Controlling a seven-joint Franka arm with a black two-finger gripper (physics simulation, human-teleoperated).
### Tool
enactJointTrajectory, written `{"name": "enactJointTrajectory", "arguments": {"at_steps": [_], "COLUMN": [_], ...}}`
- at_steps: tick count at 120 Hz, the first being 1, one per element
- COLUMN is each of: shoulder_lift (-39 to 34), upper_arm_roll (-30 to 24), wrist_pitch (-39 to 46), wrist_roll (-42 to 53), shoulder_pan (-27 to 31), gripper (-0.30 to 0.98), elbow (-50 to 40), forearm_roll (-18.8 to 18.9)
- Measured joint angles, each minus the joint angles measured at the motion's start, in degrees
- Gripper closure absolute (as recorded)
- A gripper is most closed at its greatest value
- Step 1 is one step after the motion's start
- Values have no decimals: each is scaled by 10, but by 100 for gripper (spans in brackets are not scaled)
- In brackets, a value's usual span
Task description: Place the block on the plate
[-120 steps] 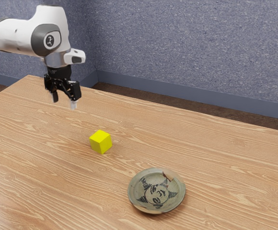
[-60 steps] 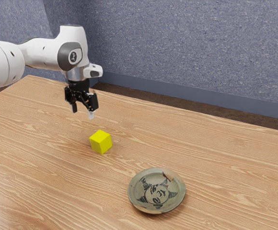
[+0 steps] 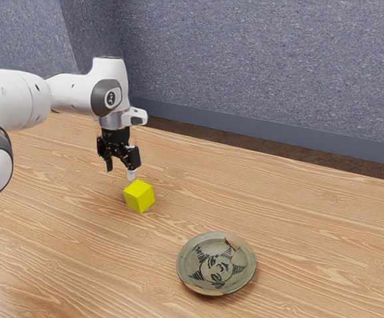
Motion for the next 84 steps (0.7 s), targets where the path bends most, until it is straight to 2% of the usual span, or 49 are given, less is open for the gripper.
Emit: {"name": "enactJointTrajectory", "arguments": {"at_steps": [84], "shoulder_lift": [75], "upper_arm_roll": [1], "wrist_pitch": [16], "wrist_roll": [23], "shoulder_pan": [0], "gripper": [0], "elbow": [38], "forearm_roll": [-22]}}
